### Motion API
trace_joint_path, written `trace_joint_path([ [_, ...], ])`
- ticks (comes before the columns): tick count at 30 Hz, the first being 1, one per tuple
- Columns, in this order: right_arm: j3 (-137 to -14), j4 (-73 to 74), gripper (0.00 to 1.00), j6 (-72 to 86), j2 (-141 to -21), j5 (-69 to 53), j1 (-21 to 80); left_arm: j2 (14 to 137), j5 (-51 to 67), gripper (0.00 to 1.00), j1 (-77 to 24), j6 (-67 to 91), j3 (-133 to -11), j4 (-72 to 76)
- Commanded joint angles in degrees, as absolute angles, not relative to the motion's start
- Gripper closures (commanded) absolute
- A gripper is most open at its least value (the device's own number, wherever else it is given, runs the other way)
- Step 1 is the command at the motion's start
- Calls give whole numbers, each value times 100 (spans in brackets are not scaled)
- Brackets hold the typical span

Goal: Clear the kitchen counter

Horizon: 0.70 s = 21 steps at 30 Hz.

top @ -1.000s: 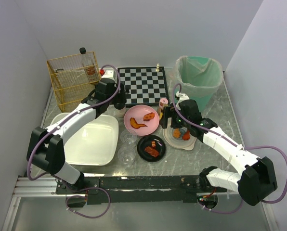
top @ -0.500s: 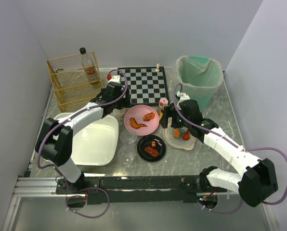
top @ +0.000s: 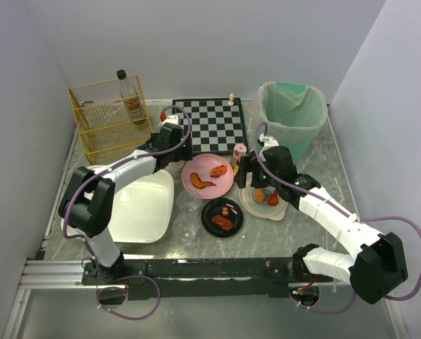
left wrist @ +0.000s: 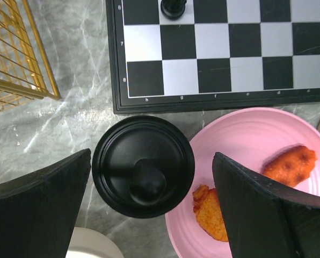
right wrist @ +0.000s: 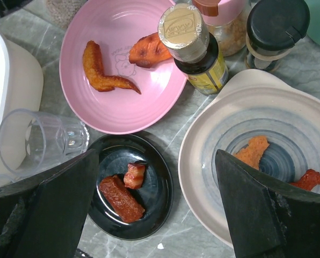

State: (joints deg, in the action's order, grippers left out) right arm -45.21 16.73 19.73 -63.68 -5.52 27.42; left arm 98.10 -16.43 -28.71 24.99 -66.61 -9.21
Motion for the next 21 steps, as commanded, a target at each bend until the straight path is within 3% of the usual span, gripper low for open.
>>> trace_joint_path([
  [1, -4605, 1564, 5, 1995, -6284, -519, 2698, 9931, -1723, 2, -2909, 2593, -6671, -694],
  [4, -4614, 1564, 5, 1995, -6284, -527, 2707, 9993, -1749, 7, -2909, 2566, -6706, -694],
  [21, -4641, 1529, 5, 1995, -6337, -589, 2707, 9818, -1863, 64, -2909, 2610, -6978, -1089],
])
